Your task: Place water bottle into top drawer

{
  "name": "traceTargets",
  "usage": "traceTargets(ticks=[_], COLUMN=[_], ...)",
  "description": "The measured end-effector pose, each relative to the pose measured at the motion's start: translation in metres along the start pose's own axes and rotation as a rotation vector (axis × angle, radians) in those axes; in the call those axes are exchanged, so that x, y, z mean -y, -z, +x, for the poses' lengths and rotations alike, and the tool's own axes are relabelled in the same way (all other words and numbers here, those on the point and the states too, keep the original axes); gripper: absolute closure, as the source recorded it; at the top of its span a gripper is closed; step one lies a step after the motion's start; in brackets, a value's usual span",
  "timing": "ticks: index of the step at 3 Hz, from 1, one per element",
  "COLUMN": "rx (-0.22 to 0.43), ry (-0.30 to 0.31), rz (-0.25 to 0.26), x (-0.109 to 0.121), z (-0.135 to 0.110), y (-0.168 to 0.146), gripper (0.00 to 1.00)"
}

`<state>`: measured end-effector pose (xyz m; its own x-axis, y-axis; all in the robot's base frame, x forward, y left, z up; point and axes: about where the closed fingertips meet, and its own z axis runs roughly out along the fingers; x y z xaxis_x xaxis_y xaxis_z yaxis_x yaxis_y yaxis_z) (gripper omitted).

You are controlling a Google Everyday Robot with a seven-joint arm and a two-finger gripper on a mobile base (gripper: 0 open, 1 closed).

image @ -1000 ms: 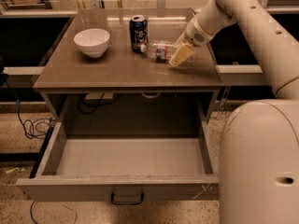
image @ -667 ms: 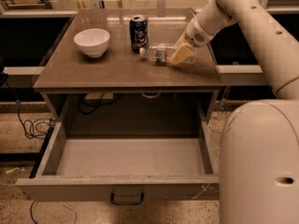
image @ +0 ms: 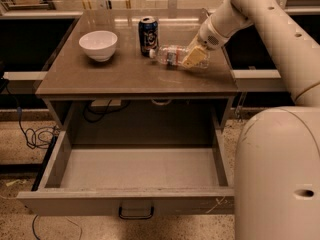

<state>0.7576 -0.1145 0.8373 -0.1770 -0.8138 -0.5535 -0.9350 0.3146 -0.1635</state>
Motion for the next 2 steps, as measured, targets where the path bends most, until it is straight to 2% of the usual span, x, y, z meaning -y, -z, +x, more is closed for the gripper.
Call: traceTargets(ticks=[1,2], rx=[-0.001,0.000], ry=[-0.001,-0.035], rz=[0.000,0.024], x=[0.000,-0.006], z=[0.000,0.008], y=[0.000,0.011], gripper=[1.00,1.00])
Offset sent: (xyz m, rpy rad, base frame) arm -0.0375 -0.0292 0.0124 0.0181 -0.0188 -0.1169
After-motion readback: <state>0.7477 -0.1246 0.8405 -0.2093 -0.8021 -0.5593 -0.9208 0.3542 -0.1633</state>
